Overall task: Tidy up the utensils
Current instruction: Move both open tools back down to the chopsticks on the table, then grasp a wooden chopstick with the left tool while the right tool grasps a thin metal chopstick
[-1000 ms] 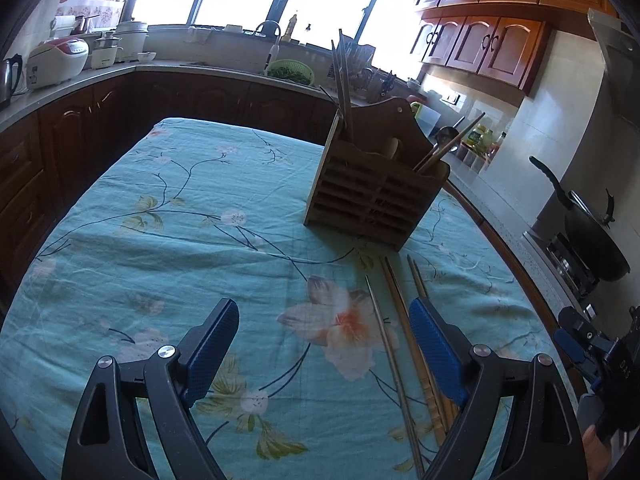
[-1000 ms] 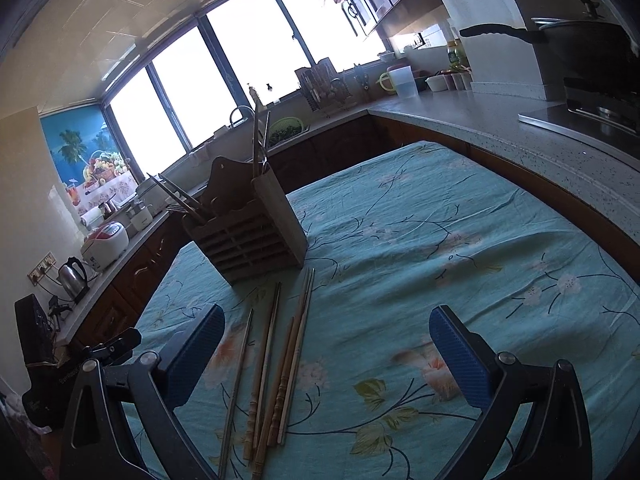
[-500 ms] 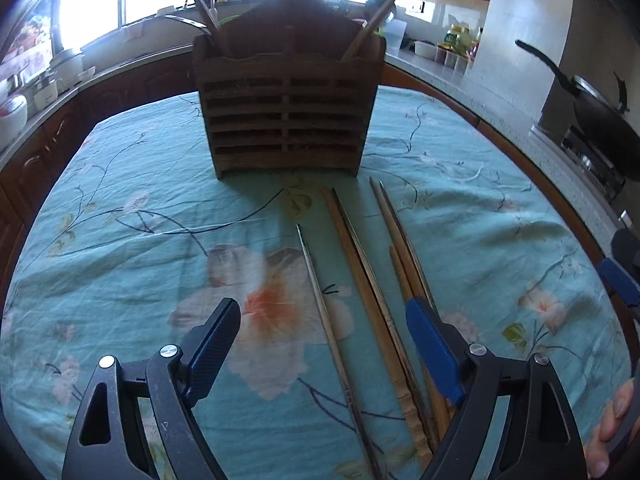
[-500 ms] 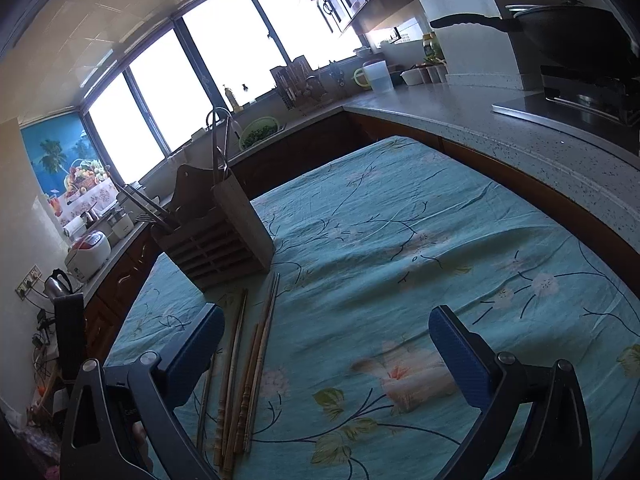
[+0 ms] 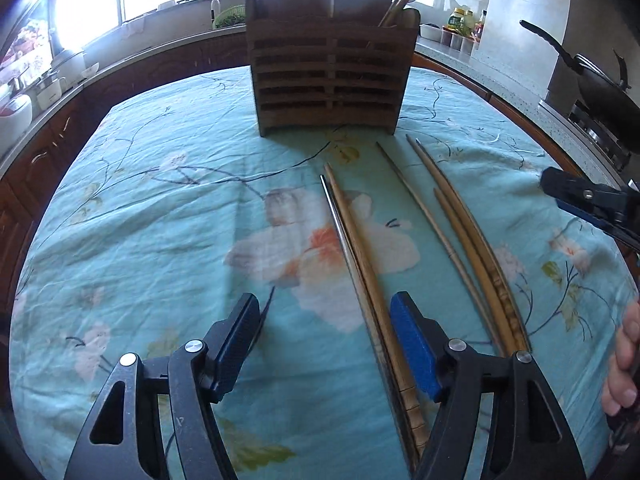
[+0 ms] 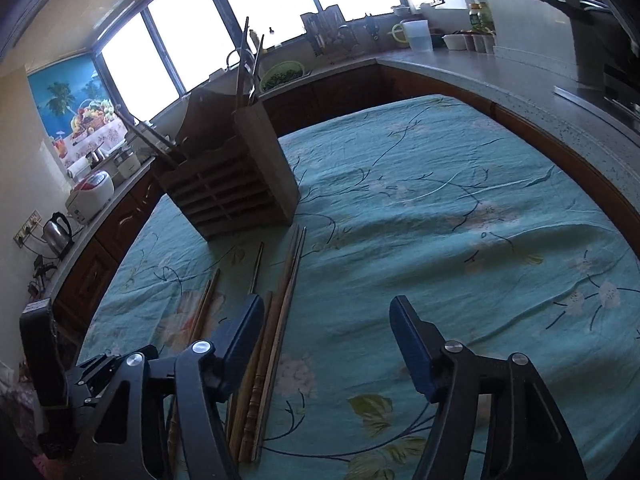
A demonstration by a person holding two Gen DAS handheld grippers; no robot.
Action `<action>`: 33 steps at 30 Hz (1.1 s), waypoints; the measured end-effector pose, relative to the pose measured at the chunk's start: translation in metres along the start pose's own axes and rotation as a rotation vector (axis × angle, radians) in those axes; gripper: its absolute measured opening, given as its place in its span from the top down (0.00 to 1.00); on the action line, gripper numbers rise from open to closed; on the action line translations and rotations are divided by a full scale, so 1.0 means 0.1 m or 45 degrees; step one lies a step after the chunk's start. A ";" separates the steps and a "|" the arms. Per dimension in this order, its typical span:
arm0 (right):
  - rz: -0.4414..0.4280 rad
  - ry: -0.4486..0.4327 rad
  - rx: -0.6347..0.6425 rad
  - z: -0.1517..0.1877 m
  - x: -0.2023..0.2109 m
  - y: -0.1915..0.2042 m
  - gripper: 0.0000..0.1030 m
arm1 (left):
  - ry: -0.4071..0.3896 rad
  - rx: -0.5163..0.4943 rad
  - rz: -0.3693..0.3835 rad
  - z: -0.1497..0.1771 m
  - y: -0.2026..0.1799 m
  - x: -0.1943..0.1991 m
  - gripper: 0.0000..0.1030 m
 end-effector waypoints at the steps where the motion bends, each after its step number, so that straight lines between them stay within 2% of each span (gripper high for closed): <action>1: -0.004 0.029 0.026 0.03 -0.09 0.07 0.44 | 0.003 0.006 -0.002 0.03 0.05 0.04 0.33; 3: -0.020 0.084 0.072 0.08 -0.25 0.19 0.52 | 0.008 0.028 -0.003 0.06 0.14 0.12 0.33; 5: -0.020 0.130 0.124 0.13 -0.41 0.30 0.54 | 0.015 0.057 0.003 0.07 0.22 0.17 0.34; 8: 0.024 0.197 0.210 0.19 -0.61 0.37 0.65 | 0.004 0.127 0.037 0.02 0.32 0.25 0.36; 11: 0.075 0.211 0.282 0.18 -0.65 0.36 0.73 | -0.028 0.157 0.038 -0.08 0.39 0.26 0.36; 16: 0.121 0.206 0.255 0.16 -0.52 0.12 0.72 | -0.031 0.168 0.022 -0.19 0.39 0.12 0.36; 21: 0.165 0.186 0.146 0.09 -0.38 -0.12 0.63 | -0.042 0.154 0.027 -0.35 0.37 -0.05 0.36; 25: 0.032 0.112 0.110 -0.06 -0.34 0.11 0.63 | -0.063 0.140 0.043 -0.46 0.38 -0.11 0.36; 27: -0.050 0.120 0.125 -0.09 -0.43 0.30 0.64 | -0.041 0.151 0.041 -0.48 0.41 -0.20 0.42; 28: -0.066 0.131 0.137 -0.10 -0.50 0.38 0.65 | -0.027 0.163 0.046 -0.49 0.42 -0.24 0.46; 31: -0.089 0.158 0.173 -0.11 -0.71 0.57 0.65 | 0.007 0.167 0.046 -0.51 0.44 -0.39 0.47; 33: -0.081 0.184 0.194 -0.10 -0.87 0.65 0.66 | 0.035 0.161 0.051 -0.51 0.44 -0.48 0.53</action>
Point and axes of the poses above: each gripper's, at about its wrist camera, not at the fingertips, and x roughly against the way its jaws point, y to its left, z to its underside, the point moved 7 cm from there along -x, roughly the way its jaws point, and after that the axes turned 9 degrees about -y, right-handed, at the moved point
